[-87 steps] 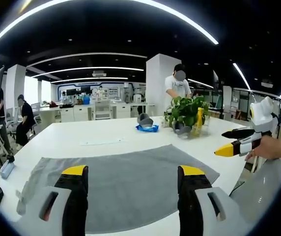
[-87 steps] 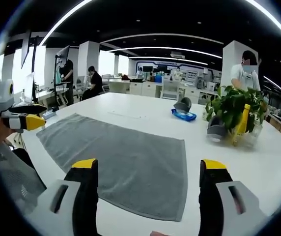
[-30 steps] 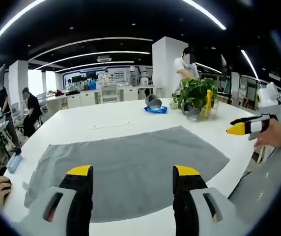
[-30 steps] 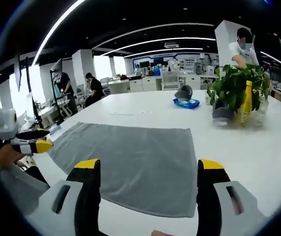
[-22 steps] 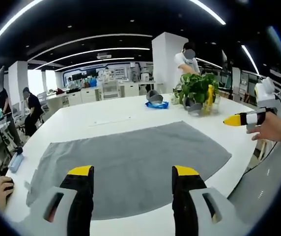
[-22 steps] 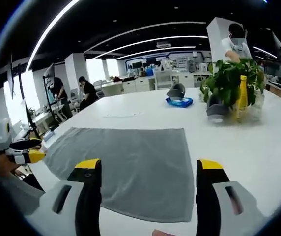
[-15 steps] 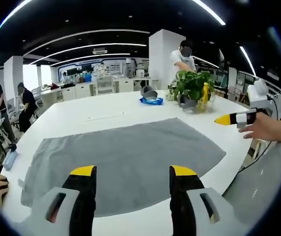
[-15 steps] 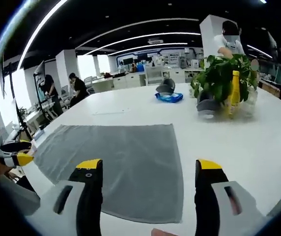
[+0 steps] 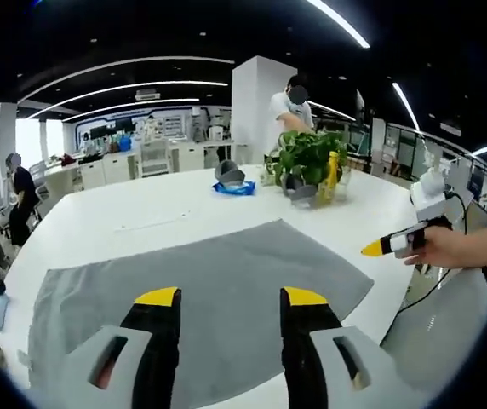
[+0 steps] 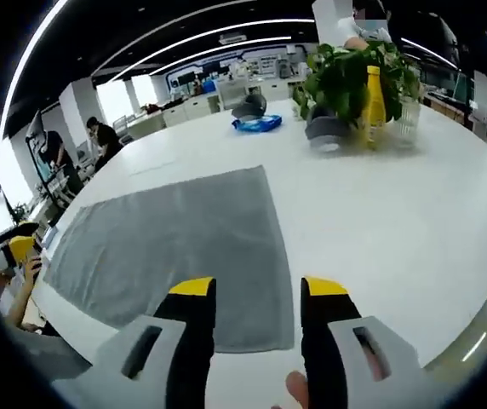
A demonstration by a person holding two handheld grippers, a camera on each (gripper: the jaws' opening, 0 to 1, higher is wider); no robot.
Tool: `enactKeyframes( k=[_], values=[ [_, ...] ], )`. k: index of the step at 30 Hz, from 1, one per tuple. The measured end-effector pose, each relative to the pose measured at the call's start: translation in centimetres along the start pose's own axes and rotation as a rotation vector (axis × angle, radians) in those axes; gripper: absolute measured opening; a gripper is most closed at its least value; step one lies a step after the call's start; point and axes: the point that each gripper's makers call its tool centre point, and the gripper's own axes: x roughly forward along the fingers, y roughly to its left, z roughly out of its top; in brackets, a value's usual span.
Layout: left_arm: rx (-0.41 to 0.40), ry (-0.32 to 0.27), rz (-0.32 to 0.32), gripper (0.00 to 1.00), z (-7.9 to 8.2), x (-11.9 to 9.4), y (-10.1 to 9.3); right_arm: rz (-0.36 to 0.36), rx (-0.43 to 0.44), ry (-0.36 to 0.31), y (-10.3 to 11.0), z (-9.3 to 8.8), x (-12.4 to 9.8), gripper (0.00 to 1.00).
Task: Fold the towel on the table until its edges align and the towel forms a compact rectangular stack.
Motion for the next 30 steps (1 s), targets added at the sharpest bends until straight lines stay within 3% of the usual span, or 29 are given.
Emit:
enactKeyframes(
  k=[3,11,18,30],
  values=[
    [-0.023,-0.053,-0.053,0.47,1.9,1.4,-0.9,-0.017,0.017,0.024,-0.4,-0.6,0.3,0.34],
    [-0.039,-0.065,-0.138,0.39,4.1,5.1,-2.6,-0.015,0.035,0.118,-0.6,-2.5,1.1,0.2],
    [-0.007,-0.074,-0.211,0.33,6.3,8.1,-4.9,-0.02,0.058,0.218,-0.9,-4.7,1.7,0.17],
    [0.004,-0.101,-0.284,0.32,9.6,13.2,-7.0,-0.037,0.064,0.256,-1.3,-5.6,2.0,0.15]
  ],
)
